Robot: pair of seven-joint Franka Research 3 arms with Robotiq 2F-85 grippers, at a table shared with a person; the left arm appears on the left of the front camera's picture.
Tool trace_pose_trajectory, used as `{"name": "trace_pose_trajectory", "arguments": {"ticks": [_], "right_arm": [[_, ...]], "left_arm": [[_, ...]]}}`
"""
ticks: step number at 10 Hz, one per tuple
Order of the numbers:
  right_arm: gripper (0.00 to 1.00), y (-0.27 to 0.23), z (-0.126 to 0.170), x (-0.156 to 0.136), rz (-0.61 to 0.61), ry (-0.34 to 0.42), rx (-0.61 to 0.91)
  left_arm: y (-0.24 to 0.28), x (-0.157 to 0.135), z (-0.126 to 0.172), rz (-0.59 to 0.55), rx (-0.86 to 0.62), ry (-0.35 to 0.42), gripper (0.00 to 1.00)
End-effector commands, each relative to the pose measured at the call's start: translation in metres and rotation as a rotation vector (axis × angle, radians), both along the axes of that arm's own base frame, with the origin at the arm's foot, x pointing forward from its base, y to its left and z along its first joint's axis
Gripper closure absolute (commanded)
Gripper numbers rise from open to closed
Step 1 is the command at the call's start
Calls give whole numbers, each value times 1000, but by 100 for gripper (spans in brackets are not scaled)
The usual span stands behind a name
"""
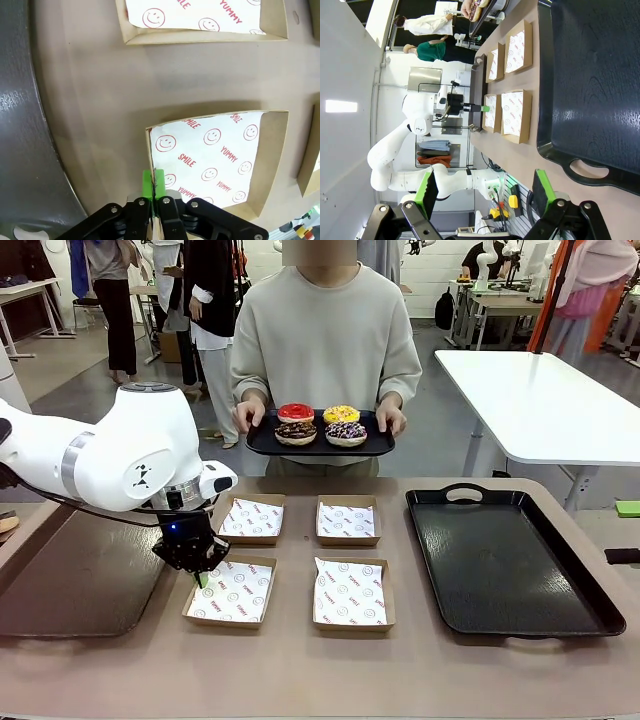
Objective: Individually package the donuts and arrange them on the tray.
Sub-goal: Pick up one Paper togo box.
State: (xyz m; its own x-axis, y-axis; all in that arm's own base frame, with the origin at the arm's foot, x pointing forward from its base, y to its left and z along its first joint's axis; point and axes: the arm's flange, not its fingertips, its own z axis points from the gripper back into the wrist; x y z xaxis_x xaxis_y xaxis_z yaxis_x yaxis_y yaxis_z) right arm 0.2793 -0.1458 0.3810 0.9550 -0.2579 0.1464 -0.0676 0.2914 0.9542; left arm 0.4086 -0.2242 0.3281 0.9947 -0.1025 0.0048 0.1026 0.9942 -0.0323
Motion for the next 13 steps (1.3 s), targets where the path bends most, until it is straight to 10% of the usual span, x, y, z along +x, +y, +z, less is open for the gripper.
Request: {"name": "trace_pose_trajectory", "arguments": {"ticks": [1, 6, 13], "right_arm": [[0, -1, 1, 0, 1, -6, 3], [0, -1, 1, 0, 1, -6, 3], [0, -1, 1, 0, 1, -6, 3]], "left_arm": [[-1, 1, 8, 51, 25, 50, 100], [7, -3, 140, 79, -72, -4, 100], [-20, 129, 209, 178, 1, 20, 100]]}}
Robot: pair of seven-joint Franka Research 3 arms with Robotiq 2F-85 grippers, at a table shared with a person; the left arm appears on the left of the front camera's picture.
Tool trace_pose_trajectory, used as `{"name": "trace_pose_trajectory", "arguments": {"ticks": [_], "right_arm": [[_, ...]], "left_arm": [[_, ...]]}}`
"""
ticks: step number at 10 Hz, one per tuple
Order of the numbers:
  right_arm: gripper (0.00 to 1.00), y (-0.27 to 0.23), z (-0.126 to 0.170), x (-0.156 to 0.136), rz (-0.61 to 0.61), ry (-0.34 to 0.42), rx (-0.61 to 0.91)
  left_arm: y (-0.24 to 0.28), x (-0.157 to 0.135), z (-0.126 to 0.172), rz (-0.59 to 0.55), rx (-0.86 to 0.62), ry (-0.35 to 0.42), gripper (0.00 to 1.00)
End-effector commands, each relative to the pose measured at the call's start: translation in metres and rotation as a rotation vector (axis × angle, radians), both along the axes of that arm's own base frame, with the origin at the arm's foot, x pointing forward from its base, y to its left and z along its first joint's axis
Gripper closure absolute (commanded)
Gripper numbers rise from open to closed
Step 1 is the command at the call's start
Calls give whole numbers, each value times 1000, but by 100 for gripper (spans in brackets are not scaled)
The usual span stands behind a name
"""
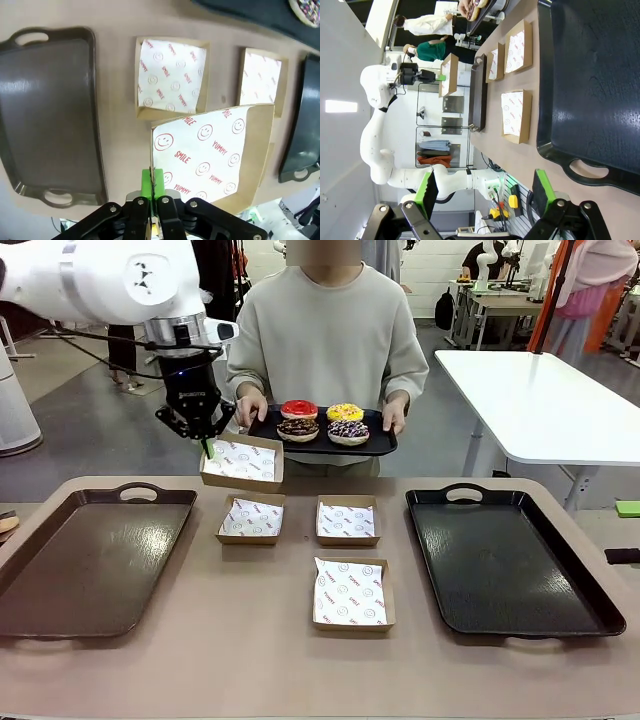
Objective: Individually package the donuts and arrange them on the tray.
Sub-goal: Pick up one Paper togo box, then place the picked Paper togo box on the Handle tray while simultaneously picking up another Paper togo box from the table with the other hand.
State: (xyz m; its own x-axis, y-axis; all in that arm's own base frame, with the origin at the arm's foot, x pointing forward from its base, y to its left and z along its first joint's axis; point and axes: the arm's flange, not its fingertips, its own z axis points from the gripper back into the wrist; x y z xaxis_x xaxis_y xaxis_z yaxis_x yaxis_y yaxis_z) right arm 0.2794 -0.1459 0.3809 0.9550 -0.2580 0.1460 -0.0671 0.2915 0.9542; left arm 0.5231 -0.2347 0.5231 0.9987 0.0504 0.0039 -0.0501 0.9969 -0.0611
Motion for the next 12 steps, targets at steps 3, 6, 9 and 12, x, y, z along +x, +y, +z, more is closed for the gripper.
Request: {"name": "trace_pose_trajectory", "arguments": {"ticks": [3, 6, 9, 12], "right_arm": [[0, 0, 1, 0, 1, -7, 3], [0, 0, 1, 0, 1, -7, 3], [0, 0, 1, 0, 1, -7, 3], [0, 0, 1, 0, 1, -7, 3]], "left_arm": [[0, 0, 0, 0, 0, 0, 100], [0, 0, 0, 0, 0, 0, 100], [0, 0, 0, 0, 0, 0, 100], [0, 0, 0, 0, 0, 0, 100]]}}
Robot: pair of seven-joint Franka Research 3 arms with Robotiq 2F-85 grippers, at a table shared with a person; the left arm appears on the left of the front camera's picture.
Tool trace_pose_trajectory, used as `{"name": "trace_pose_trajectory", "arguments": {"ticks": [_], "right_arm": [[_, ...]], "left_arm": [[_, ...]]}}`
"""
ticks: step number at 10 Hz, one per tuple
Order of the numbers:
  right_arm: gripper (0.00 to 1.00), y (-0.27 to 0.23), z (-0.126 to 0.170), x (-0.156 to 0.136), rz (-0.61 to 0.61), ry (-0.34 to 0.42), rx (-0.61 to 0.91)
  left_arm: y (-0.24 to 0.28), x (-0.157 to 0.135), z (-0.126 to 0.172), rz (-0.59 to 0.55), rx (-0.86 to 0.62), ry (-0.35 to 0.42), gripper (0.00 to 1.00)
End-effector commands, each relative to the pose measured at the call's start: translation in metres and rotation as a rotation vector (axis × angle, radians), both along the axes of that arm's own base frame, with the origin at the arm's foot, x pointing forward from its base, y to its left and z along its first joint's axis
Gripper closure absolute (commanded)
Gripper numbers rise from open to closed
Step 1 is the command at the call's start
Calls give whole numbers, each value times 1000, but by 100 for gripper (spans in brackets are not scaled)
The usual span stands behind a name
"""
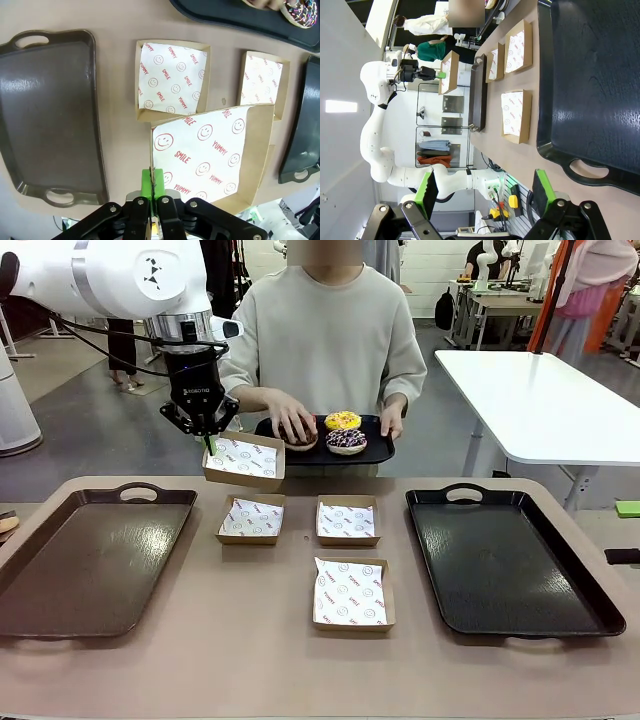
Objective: Individually package the donuts and arrange them on the tray.
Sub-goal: Place the picked Paper togo box on the Handle tray while simultaneously picking up another Paper togo box from the table with the other hand.
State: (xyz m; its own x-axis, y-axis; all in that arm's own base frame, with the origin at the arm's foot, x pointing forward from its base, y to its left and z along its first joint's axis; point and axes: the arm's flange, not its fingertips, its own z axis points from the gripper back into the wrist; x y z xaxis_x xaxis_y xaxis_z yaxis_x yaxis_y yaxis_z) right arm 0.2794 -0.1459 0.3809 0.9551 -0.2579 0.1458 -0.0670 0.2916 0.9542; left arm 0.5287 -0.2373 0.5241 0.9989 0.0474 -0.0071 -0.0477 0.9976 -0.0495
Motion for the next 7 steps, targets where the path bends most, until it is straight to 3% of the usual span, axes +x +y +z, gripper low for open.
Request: {"name": "trace_pose_trajectory", "arguments": {"ticks": [1, 7], "right_arm": [[0, 0, 1, 0, 1, -7, 3], [0, 0, 1, 0, 1, -7, 3]], "left_arm": [[3, -6, -1, 3, -11, -12, 100], [3, -6, -1, 3, -11, -12, 100]]}}
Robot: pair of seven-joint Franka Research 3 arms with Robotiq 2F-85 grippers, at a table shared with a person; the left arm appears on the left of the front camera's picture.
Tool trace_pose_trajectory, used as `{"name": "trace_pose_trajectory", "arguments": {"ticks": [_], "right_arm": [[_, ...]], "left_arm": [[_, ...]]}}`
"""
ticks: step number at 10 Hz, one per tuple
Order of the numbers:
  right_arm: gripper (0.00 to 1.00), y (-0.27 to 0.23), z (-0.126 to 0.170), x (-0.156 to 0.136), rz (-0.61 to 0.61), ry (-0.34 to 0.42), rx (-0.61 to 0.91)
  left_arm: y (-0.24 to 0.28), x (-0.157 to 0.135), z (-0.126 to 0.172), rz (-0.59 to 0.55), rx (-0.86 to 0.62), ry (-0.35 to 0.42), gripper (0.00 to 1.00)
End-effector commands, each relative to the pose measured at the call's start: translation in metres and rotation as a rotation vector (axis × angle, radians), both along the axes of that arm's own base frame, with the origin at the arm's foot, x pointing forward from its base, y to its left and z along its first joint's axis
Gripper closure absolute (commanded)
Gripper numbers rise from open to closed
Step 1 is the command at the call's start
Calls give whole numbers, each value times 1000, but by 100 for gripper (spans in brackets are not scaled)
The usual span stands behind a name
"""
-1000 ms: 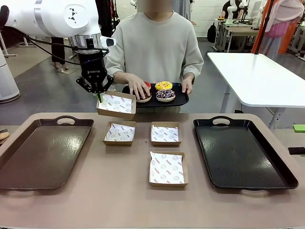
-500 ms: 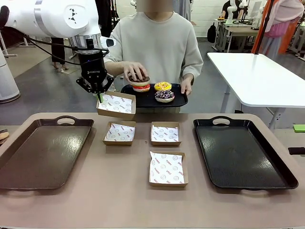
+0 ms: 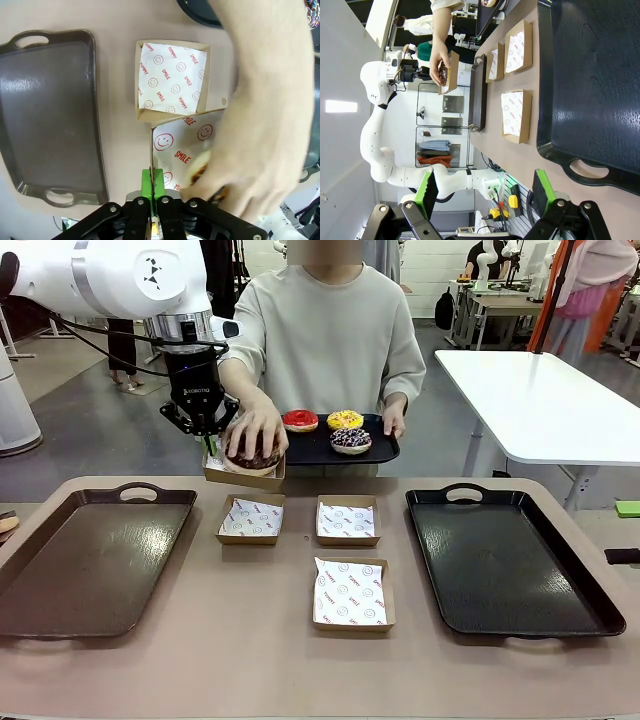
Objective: Individually package the donuts and arrange them on the tray.
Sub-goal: Place the picked Paper togo box on the Handle tray while simultaneously picking up another Paper togo box from the table with the other hand.
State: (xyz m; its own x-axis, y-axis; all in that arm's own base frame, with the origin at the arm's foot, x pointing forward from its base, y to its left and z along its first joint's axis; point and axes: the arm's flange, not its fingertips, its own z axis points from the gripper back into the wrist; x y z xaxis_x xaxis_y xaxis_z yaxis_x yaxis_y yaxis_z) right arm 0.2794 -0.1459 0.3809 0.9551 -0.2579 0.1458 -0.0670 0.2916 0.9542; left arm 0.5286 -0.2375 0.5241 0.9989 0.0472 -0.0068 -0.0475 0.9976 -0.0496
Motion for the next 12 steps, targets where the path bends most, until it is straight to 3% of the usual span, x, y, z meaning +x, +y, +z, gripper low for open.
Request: {"name": "trace_pose_trajectory", "arguments": {"ticks": [1, 12], "right_arm": [[0, 0, 1, 0, 1, -7, 3], [0, 0, 1, 0, 1, -7, 3]], "left_arm": [[3, -6, -1, 3, -11, -11, 100], [3, -6, -1, 3, -11, -11, 100]]}}
